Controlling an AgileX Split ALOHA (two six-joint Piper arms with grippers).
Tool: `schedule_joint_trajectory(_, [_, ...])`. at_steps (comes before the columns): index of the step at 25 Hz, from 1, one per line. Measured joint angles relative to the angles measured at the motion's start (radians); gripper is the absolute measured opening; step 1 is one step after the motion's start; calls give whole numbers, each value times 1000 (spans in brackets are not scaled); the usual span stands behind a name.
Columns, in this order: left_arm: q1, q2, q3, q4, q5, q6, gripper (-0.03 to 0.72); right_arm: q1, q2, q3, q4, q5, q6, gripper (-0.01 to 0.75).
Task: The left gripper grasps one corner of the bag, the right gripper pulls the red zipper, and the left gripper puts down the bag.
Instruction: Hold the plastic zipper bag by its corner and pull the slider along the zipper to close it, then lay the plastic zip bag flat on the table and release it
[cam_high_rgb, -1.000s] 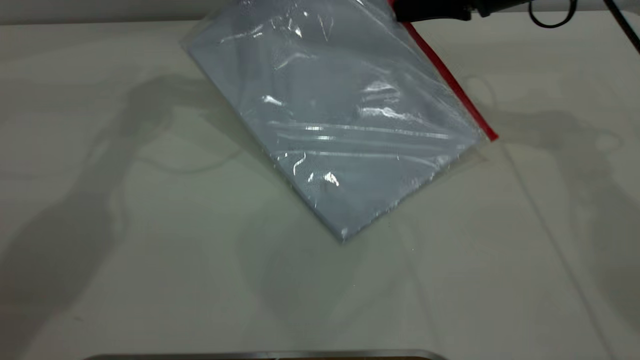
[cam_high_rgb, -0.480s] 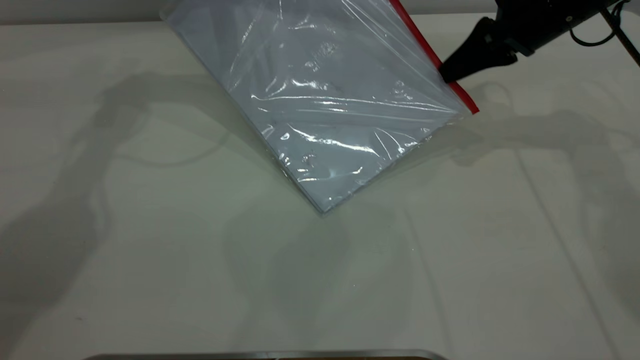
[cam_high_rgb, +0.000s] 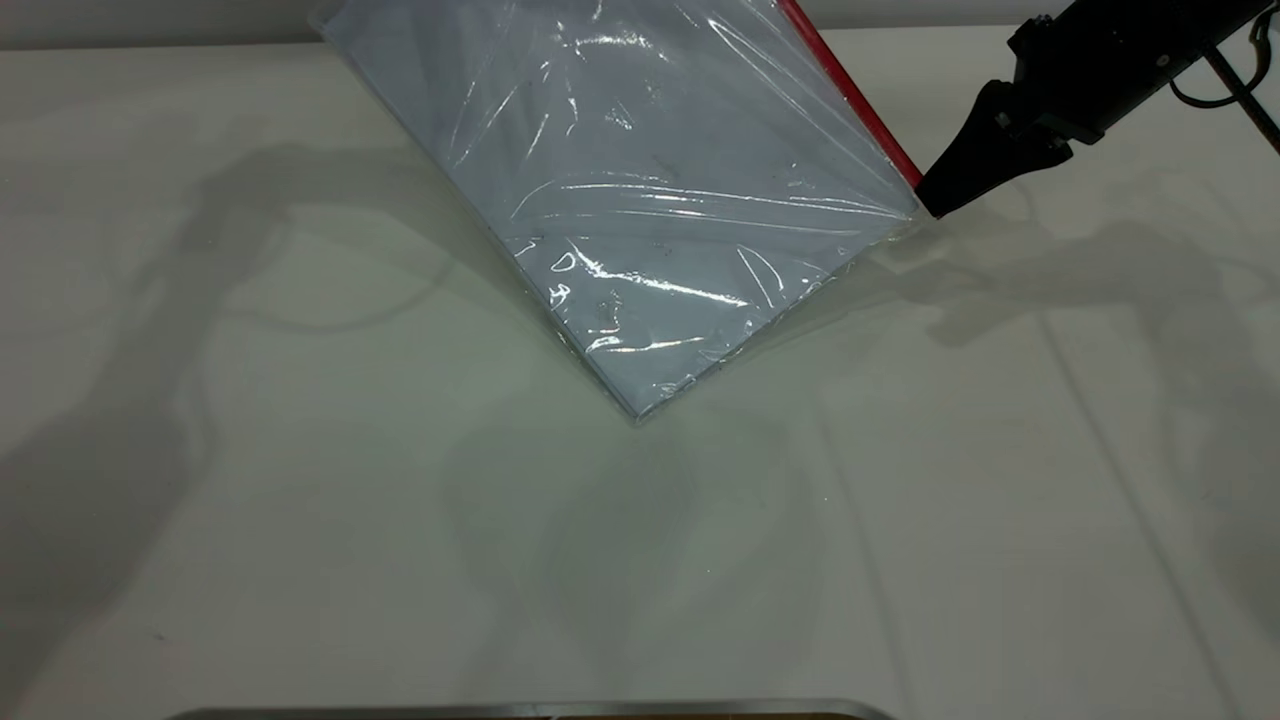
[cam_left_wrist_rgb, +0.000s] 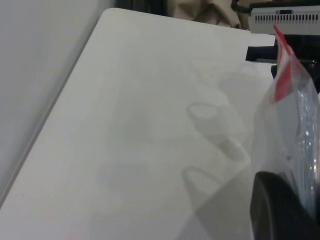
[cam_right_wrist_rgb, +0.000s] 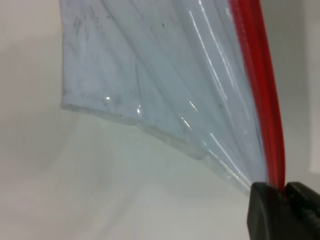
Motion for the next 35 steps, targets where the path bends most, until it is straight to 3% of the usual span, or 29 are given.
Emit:
schedule_joint_trajectory(8, [3,-2,0,2,0,-9,52,0,0,1,38,-30,3,88])
schedule_joint_trajectory(10, [7,-4,0,18,0,-28,52,-2,0,2,85,-50,8,158])
schedule_joint_trajectory(15, [9,-8,0,135,0,-151,52,-2,-48,7,233,-33,11,419])
schedule_joint_trajectory(18, [8,-7,0,190,-1,-267,52,-2,-139,8,297,35,8,496])
schedule_joint_trajectory(25, [-64,57,0,283,-1,-508,95,-2,-418,8,358,233,15,496])
schedule_joint_trajectory(30, [-112,84,-3,295,-1,-529,285,-2,-616,9,277,338,140,455])
schedule_joint_trajectory(35, [-109,54,-34,224,-1,-600,431,-2,-854,9,32,361,369,417])
